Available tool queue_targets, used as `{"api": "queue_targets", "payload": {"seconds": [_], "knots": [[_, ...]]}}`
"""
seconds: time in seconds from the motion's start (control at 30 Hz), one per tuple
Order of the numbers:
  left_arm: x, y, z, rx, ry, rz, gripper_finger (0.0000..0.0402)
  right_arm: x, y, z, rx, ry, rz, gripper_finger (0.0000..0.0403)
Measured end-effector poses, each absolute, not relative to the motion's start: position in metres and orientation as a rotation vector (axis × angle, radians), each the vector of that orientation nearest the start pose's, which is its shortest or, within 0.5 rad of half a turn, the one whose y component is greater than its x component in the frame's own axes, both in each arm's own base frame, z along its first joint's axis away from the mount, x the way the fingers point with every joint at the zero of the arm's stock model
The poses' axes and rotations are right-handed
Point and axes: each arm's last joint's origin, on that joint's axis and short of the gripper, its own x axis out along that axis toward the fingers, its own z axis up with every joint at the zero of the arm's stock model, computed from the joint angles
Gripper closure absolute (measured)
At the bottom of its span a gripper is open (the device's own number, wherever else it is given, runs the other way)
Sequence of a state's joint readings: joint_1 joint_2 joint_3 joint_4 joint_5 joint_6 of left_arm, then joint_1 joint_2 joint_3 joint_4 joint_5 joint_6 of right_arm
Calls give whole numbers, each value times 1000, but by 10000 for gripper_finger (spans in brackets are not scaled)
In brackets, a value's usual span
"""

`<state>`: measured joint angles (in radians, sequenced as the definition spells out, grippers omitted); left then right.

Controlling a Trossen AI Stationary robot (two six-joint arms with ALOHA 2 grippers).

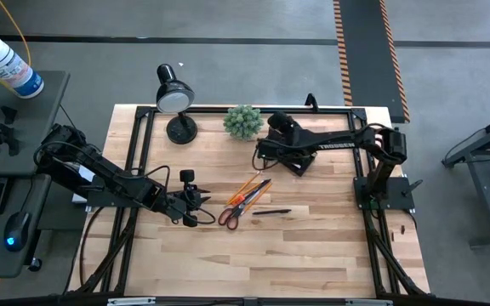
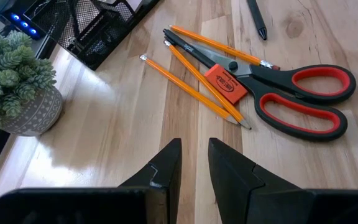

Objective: Pick and place office supplies into organizer
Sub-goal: Put the bottom black ballpen into the black desk organizer

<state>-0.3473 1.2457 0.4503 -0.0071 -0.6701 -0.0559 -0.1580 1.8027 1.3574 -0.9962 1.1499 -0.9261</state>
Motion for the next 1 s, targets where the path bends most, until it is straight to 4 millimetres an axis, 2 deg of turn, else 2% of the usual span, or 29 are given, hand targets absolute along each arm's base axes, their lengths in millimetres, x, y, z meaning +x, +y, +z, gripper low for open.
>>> {"api": "queue_targets", "payload": {"seconds": [0.13, 0.2, 0.33, 0.43, 0.53, 0.7, 0.83, 1.0], "knots": [[206, -55, 155, 343, 700, 324, 334, 340, -54, 249, -1202, 1657, -386, 289], [206, -55, 155, 345, 705, 324, 334, 343, -39, 258, -1003, 1574, -299, 292], [205, -55, 154, 349, 713, 324, 334, 347, -18, 272, -489, 1451, -114, 299], [205, -55, 154, 349, 713, 324, 334, 343, -8, 272, -253, 1456, -16, 305], [205, -55, 154, 349, 712, 324, 334, 335, -1, 260, -160, 1500, 33, 311], [205, -55, 154, 348, 712, 324, 334, 316, 0, 222, -75, 1611, 12, 318], [205, -55, 154, 348, 711, 324, 334, 310, 3, 199, 48, 1589, 47, 318], [205, -55, 154, 348, 711, 325, 334, 313, 23, 184, 123, 1503, 157, 318]]}}
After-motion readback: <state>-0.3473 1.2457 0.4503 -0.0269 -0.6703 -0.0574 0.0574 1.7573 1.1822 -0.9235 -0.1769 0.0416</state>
